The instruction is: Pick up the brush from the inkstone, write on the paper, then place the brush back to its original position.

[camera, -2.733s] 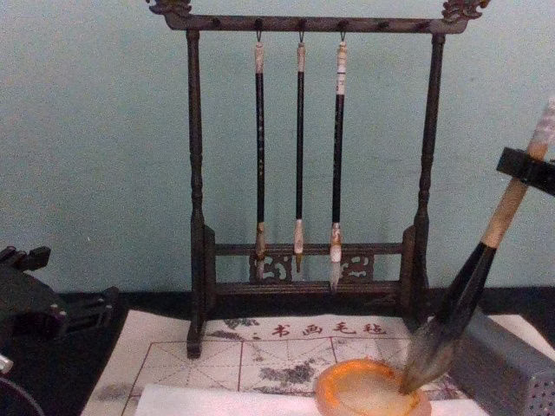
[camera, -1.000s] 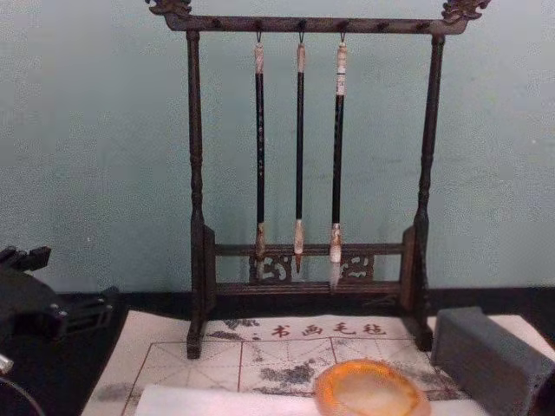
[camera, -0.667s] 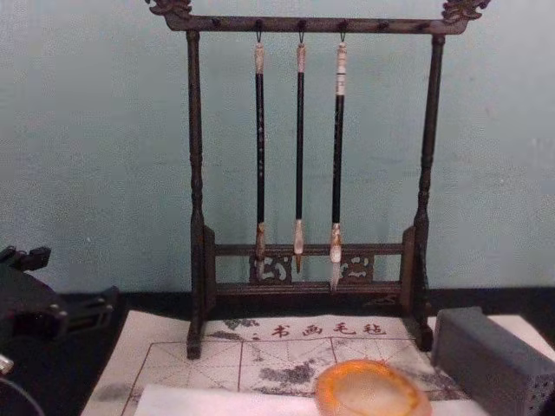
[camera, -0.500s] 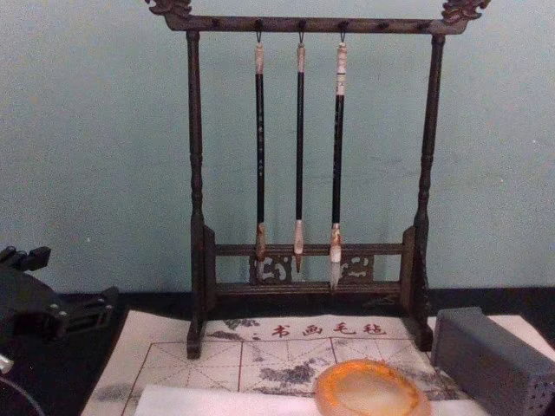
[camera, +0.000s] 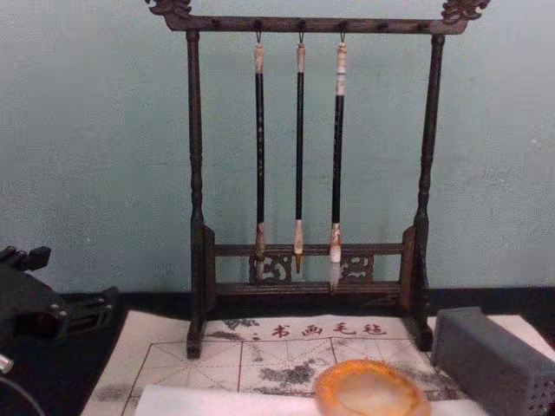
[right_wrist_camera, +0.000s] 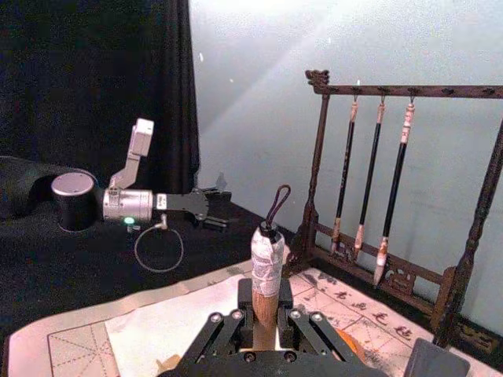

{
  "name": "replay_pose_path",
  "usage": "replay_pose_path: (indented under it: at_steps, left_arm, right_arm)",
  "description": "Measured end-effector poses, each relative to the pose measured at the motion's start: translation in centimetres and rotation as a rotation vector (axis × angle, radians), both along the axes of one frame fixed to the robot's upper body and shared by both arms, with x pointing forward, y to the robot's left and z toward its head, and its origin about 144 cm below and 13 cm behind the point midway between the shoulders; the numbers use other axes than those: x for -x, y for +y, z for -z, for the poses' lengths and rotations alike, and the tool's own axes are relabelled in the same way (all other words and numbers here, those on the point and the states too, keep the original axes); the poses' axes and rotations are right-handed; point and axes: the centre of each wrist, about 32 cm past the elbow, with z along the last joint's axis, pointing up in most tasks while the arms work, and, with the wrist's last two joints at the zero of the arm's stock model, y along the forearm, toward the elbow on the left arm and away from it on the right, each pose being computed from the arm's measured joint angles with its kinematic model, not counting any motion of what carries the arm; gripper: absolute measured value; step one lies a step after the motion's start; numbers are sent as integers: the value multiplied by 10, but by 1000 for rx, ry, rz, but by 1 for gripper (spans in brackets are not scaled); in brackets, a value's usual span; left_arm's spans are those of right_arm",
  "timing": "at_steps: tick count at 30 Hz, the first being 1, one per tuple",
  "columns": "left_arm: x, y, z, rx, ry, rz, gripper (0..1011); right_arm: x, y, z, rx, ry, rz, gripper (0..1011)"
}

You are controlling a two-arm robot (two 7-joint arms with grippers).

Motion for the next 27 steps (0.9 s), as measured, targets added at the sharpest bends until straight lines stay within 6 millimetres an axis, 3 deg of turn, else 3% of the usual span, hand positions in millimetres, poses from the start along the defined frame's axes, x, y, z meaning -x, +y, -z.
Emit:
replay_pose_path:
  at_steps: [27]
  left_arm:
    - [0,0,0,0,0,0,1001]
  right_arm:
    - [-3,3,2,-1,-10,15,185]
